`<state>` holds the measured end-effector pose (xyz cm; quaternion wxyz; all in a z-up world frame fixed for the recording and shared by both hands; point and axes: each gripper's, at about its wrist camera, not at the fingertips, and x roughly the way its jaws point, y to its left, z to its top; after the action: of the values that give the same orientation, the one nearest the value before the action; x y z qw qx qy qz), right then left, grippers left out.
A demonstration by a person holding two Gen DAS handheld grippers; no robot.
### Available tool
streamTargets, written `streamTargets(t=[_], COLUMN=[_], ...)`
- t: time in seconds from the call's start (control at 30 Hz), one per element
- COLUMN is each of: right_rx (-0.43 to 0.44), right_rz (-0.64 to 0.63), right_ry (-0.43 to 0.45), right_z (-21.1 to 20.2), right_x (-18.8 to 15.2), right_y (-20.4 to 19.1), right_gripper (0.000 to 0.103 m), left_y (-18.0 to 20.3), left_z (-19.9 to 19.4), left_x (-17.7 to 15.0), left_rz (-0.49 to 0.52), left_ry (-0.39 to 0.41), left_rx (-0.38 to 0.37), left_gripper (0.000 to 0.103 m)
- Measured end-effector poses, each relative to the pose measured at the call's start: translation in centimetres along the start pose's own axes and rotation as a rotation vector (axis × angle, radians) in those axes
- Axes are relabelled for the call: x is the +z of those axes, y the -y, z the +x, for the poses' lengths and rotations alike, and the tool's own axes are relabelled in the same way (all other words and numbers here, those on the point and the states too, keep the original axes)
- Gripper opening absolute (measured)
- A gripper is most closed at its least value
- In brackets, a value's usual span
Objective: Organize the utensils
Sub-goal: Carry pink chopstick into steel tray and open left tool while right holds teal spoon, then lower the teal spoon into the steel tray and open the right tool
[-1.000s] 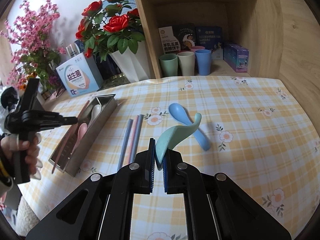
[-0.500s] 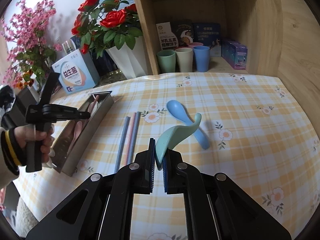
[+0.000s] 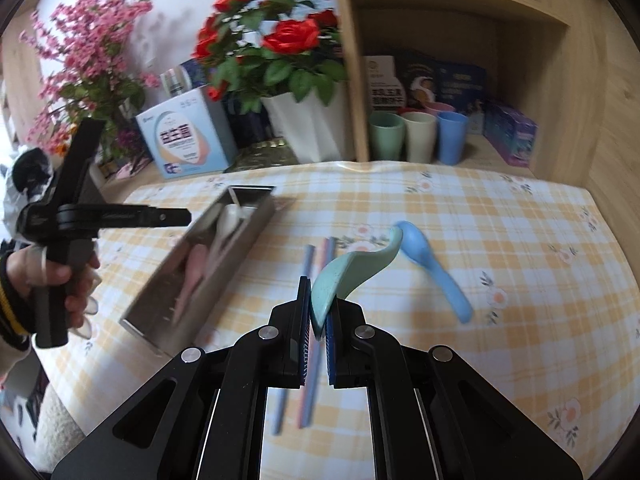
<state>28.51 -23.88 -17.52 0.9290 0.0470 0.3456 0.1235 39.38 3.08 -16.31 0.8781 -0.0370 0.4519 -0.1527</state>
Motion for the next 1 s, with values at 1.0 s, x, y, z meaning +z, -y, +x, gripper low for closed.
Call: streamTargets(t=[1.0], right_rx=[0.178], right_rz=[-0.301], right_ry=[-0.199], right_z=[11.2], right_x=[0.4], right_y=[-17.9], right_gripper=[0.006], left_y=[-8.6], left_z=[-10.6], left_x=[-7.4], left_rz=[-0.088], left_ry=[0.103], left_rx=[0.151], left_gripper=[0.097])
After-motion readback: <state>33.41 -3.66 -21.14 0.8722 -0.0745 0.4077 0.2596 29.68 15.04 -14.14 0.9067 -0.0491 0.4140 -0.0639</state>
